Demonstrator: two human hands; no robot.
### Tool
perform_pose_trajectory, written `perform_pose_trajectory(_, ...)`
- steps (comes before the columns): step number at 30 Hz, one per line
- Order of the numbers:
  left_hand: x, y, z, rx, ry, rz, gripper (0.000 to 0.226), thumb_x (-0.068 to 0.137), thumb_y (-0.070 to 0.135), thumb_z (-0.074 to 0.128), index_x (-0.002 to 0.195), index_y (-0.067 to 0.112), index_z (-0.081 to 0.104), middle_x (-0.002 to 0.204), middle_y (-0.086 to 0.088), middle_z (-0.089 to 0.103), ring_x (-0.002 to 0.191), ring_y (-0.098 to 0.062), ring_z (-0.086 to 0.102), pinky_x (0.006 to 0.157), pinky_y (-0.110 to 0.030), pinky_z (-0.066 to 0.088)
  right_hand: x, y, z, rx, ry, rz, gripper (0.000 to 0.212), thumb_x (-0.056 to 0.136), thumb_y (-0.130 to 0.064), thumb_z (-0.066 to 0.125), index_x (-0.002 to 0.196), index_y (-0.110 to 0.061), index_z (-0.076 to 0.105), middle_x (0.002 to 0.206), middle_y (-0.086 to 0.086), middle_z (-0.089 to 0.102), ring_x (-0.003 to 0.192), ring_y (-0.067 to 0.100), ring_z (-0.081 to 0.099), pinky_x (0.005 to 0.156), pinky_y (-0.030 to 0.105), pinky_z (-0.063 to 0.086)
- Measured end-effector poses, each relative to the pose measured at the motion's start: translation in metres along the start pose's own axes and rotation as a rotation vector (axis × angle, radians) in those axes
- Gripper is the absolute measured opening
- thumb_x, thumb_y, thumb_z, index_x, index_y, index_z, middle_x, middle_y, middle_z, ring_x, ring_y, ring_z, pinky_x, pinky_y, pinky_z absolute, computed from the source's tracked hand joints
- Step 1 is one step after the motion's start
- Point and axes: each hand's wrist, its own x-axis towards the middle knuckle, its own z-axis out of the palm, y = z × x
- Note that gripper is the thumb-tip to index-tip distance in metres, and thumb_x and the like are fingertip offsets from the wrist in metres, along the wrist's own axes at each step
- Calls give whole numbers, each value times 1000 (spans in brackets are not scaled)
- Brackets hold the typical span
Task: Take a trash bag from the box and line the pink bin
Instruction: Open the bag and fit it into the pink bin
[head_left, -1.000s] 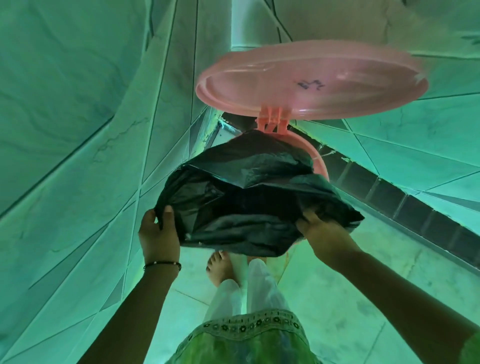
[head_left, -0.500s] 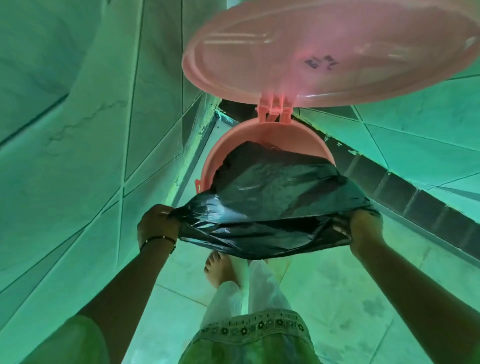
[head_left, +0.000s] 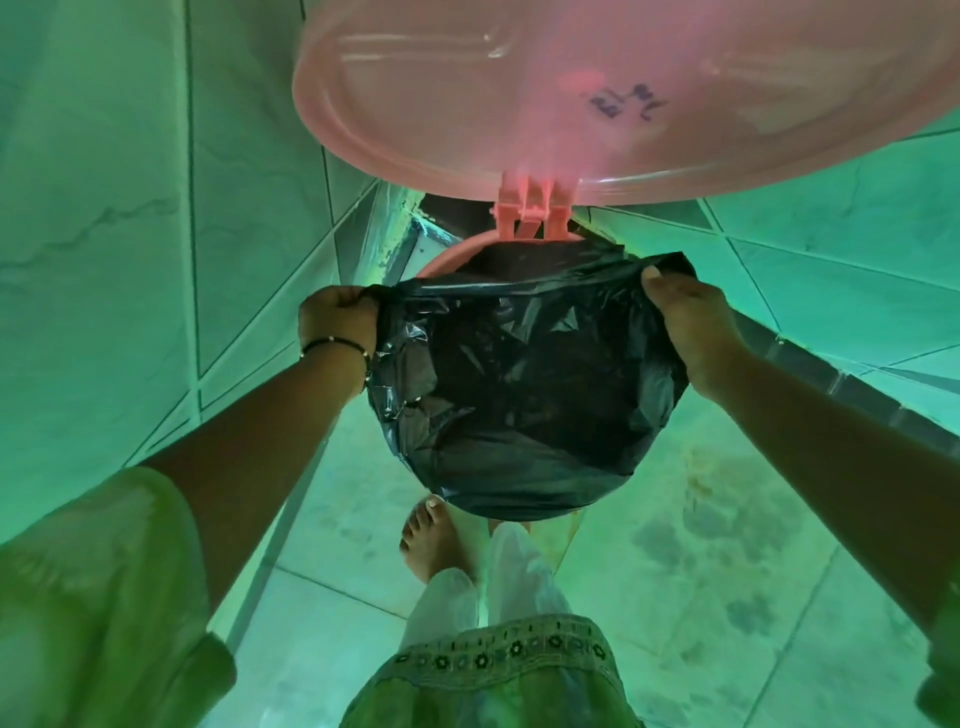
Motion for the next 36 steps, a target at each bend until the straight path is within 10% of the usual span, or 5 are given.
perform_pose_trajectory(17,38,49,50,90,-220,27,18,90,12,59,106,9,67,92,-7,62,82,-20,56,78,-28,51,59,-29,24,-146,-131,-133,15,84,-14,62,73,-18,71,81,22,66,72,31,58,72,34,44)
perform_pose_trajectory(23,47,22,43,119,-419,9,25,88,2,57,68,17,59,31,8,54,25,-3,49,27,-12,37,75,-8,17,-390,-203,-399,14,87,-14,62,93,-10,74,82,4,69,58,2,61,64,16,43)
perform_pose_trajectory(27,54,-3,17,184,-425,-32,29,83,-11,58,71,11,71,74,-10,69,43,-7,60,46,-17,51,76,2,-13,-206,-412,-206,18,89,-11,57,97,-15,73,95,29,66,75,34,56,68,33,45)
perform_pose_trajectory(31,29,-19,-7,192,-381,-143,33,86,-23,41,81,4,60,101,-19,61,99,-26,58,102,-46,41,57,21,-46,198,-485,156,27,90,-11,50,112,-17,64,87,-4,74,79,11,68,61,24,57)
perform_pose_trajectory(36,-1,-55,-26,5,-115,-103,13,91,6,54,83,10,63,81,-12,61,81,-28,58,91,-51,48,8,55,-45,413,5,97,17,91,-8,51,102,-16,60,96,-1,71,87,15,67,78,32,49)
